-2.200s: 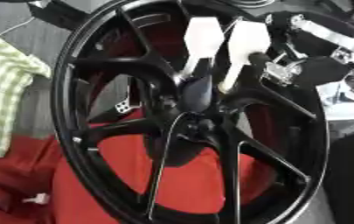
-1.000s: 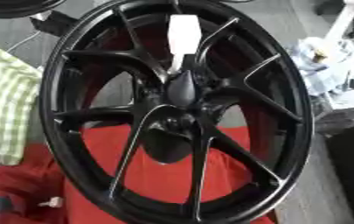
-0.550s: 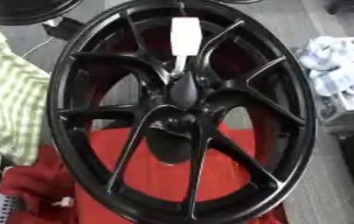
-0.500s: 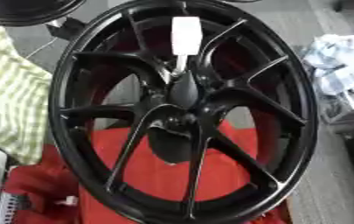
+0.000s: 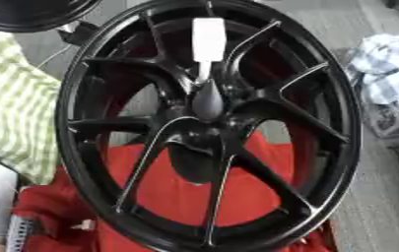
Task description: Pull the pin out of the wheel hub.
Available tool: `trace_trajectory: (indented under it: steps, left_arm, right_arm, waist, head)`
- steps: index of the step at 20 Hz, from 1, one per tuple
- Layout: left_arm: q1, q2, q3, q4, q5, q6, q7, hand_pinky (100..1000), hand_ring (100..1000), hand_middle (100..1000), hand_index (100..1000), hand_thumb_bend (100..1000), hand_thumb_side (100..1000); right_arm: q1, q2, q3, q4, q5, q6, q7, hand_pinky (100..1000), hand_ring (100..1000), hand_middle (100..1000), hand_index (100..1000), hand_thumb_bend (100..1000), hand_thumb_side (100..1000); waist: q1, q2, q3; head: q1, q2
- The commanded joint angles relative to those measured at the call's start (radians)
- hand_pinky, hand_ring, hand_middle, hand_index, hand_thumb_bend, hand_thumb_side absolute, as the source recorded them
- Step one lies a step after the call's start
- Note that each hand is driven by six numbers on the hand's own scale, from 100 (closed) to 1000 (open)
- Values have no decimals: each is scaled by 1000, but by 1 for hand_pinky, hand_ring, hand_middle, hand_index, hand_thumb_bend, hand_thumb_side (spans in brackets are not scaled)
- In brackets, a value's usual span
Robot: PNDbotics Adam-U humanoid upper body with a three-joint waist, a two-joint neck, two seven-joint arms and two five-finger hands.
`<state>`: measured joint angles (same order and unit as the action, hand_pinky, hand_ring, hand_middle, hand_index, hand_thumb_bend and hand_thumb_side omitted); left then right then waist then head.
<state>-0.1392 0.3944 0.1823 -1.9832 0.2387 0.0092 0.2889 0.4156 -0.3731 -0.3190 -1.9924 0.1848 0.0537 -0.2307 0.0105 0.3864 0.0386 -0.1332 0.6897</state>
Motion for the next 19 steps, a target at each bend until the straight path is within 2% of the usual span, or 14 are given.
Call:
trace_trajectory:
  steps: [1,5,8,10,11,13,15,19]
  left_arm:
    - [-1,9,13,-17,-3,3,6,560,625,536,715,100,737]
    - [-2,9,12,-17,0,7,6,561,626,537,716,100,736]
    - [-1,10,12,-17,1,8,6,562,627,537,716,100,737]
    - [-3,12,11,-17,1,8,3,562,627,537,716,100,737]
    - [-4,12,10,-17,1,8,2,562,627,537,716,100,737]
    - [-8,14,6,-17,2,9,-2,563,627,537,716,100,736]
    - [-12,17,3,-17,1,9,-6,563,626,537,716,100,735]
    - [-24,26,-5,-17,0,9,-14,563,627,537,716,100,732]
  right_arm:
    - [3,13,0,-8,28,58,36,985,983,1000,934,100,221]
    - [0,20,-5,-8,27,82,41,993,998,1000,934,100,244]
    - [-6,24,-7,-8,16,62,24,990,983,1000,917,100,204]
    - [-12,22,-2,-8,-10,14,2,988,965,1000,909,100,253]
    - [-16,19,2,-8,-26,-13,-9,985,945,980,884,100,368]
    - [-26,11,16,-8,-60,-83,-28,984,911,933,860,100,402]
    - [-36,4,33,-8,-88,-152,-29,982,904,922,852,100,399]
    - [-67,-6,65,-8,-103,-224,-16,995,908,926,847,100,445]
  waist:
    - [1,-17,-3]
    - [3,-22,-6]
    - [2,-24,-7]
    - [1,-24,-6]
    - [-1,-24,-5]
    - [-4,-23,0]
    - [-7,-21,5]
    - [-12,-18,14]
  head:
    - [3,-8]
    - [1,-8]
    - [1,-9]
    - [0,-10]
    - [0,-11]
    - [-1,-10]
    - [-1,-8]
    - [2,-10]
